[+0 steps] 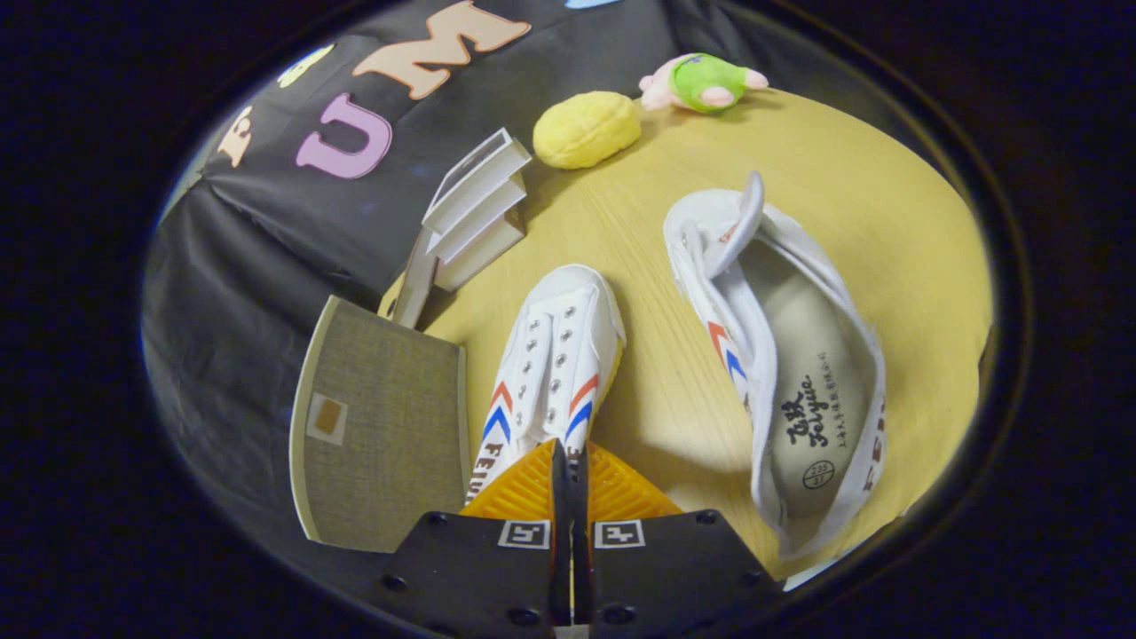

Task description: Open the storage box then place both shoes into the box .Put the left shoe in first, then the right shoe, with the right side of both shoes facing outward in a uniform manner.

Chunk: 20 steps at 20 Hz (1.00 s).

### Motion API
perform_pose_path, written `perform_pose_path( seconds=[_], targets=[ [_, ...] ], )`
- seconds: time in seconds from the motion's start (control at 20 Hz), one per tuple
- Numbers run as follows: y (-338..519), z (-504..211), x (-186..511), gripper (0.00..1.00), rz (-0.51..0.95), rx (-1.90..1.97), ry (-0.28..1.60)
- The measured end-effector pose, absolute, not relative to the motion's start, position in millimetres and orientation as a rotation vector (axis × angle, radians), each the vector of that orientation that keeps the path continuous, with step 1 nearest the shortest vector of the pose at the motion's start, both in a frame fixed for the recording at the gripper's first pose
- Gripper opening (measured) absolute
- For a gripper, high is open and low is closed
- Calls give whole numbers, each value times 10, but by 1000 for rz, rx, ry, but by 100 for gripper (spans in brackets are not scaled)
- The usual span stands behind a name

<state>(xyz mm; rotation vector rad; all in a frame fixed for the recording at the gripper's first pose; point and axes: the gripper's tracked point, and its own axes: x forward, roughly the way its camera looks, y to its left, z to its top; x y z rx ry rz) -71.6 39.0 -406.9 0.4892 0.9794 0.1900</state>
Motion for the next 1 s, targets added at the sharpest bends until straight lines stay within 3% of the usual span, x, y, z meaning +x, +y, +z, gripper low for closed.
perform_pose_path(
  seconds=[0.65,1.0],
  targets=[
    [1124,-2588,-391,4,359,509,805],
    [2093,-2481,-687,4,449,424,998]
  ],
)
